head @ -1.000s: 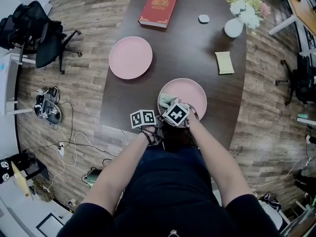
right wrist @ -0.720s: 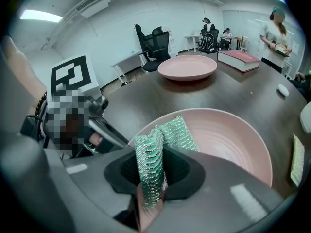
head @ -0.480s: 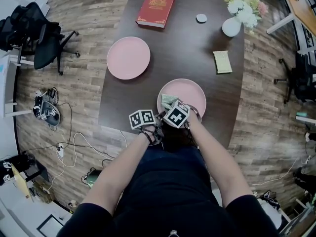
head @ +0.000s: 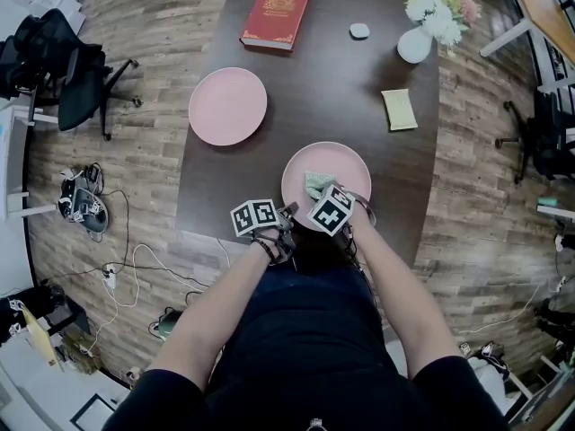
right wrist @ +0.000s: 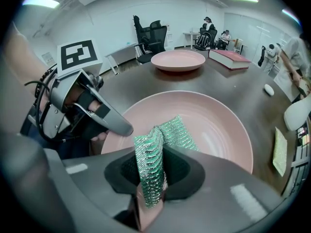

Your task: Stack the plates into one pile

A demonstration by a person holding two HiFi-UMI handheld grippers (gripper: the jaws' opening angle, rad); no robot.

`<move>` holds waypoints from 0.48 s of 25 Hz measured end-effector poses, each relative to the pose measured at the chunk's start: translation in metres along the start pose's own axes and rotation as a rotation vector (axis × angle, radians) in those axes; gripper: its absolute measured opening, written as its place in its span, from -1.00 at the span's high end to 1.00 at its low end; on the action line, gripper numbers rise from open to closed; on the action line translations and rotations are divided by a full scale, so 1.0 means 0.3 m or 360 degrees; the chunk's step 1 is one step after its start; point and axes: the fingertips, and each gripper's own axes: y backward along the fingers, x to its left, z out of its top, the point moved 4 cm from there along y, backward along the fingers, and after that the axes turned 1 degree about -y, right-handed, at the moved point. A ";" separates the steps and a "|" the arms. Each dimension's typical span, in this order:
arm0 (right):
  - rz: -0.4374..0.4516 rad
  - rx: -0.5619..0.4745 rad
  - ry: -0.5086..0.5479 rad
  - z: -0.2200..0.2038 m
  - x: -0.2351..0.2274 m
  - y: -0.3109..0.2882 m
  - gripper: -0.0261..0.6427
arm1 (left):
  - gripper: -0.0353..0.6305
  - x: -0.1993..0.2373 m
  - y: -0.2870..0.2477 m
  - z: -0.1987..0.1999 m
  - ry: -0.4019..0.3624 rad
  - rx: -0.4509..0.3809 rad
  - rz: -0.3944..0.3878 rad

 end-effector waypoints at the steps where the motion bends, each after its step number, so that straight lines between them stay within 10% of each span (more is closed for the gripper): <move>1: -0.0006 0.0006 -0.0008 -0.011 -0.007 0.003 0.67 | 0.73 0.000 -0.001 0.000 0.0001 0.0000 0.0001; 12: -0.0093 0.0120 -0.0051 -0.113 -0.077 0.046 0.67 | 0.73 0.001 -0.003 0.005 0.0009 -0.0002 0.0017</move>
